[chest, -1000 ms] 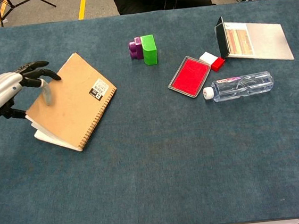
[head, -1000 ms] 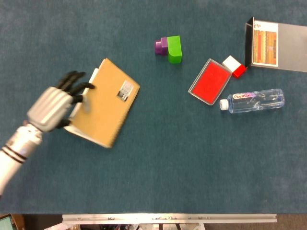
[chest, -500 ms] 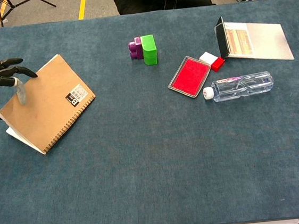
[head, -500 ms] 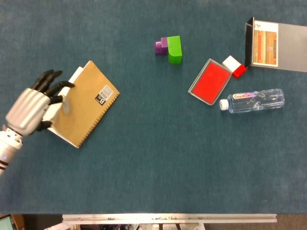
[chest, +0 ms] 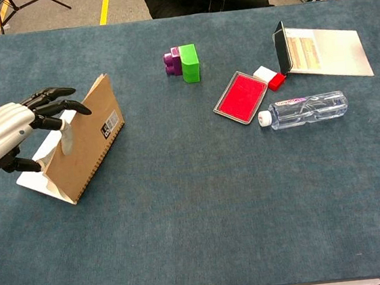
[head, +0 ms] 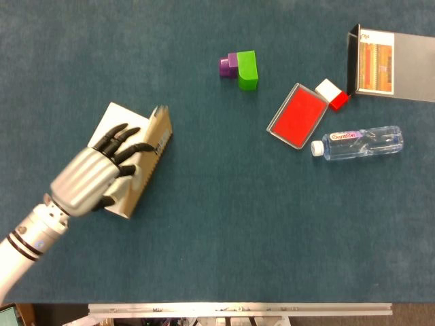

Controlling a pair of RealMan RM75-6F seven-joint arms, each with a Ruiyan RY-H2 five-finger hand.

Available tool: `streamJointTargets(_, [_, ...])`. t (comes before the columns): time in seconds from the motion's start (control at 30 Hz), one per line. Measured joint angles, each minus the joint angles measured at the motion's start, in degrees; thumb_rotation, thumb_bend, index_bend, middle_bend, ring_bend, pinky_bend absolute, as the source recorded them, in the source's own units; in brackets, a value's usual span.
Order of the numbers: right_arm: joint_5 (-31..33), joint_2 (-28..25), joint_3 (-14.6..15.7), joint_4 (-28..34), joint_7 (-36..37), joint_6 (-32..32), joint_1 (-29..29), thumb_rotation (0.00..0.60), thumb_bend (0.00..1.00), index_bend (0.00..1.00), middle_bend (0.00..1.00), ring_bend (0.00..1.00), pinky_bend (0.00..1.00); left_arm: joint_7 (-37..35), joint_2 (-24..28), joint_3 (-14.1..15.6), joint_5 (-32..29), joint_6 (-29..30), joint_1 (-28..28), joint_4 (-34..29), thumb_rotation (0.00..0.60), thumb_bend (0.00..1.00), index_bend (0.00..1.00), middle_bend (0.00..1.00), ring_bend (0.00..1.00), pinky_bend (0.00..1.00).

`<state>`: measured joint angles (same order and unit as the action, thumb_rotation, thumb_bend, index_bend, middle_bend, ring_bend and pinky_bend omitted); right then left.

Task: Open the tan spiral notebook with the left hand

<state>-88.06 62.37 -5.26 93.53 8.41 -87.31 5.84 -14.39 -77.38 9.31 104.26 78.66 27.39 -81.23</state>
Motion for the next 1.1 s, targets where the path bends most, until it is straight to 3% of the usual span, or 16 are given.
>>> streamJointTargets(0.17, [-0.02, 0.04, 0.09, -0.27, 0.44, -0.44, -0.35, 0.600, 0.47, 0.35, 0.35, 0.25, 0.37, 3.04, 0.29, 1.40, 2.46, -2.67, 0.92, -3.86, 0.600, 0.47, 0.67, 0.18, 0.03, 0.00])
streamJointTargets(0.27, [0.04, -0.10, 0.11, -0.45, 0.71, -0.79, -0.66, 0.600, 0.47, 0.35, 0.35, 0.25, 0.37, 4.21, 0.47, 2.61, 3.30, -4.68, 1.30, -5.77, 0.584, 0.47, 0.59, 0.16, 0.03, 0.00])
streamJointTargets(0.47, [0.12, -0.23, 0.20, -0.83, 1.31, -1.15, -1.06, 0.600, 0.47, 0.35, 0.35, 0.25, 0.37, 7.32, 1.08, 4.43, 3.66, -8.83, 1.75, -9.82, 0.509, 0.47, 0.30, 0.12, 0.03, 0.00])
streamJointTargets(0.67, [0.13, -0.14, 0.26, -1.46, 2.02, -1.32, -1.33, 0.600, 0.47, 0.35, 0.35, 0.25, 0.37, 7.85, 0.82, 4.75, 1.92, -12.91, 2.46, -13.27, 0.489, 0.47, 0.12, 0.12, 0.03, 0.00])
streamJointTargets(0.83, [0.19, -0.27, 0.12, -1.71, 2.59, -1.73, -1.58, 0.600, 0.47, 0.35, 0.35, 0.25, 0.37, 7.54, 0.80, 4.74, 1.22, -14.53, 3.17, -16.19, 0.418, 0.47, 0.07, 0.11, 0.03, 0.00])
streamJointTargets(1.1, [0.29, 0.02, 0.13, -2.68, 3.74, -1.92, -1.88, 0.600, 0.47, 0.35, 0.35, 0.25, 0.37, 5.14, 1.43, 5.01, -0.07, -17.53, 4.55, -20.53, 0.416, 0.47, 0.02, 0.11, 0.04, 0.00])
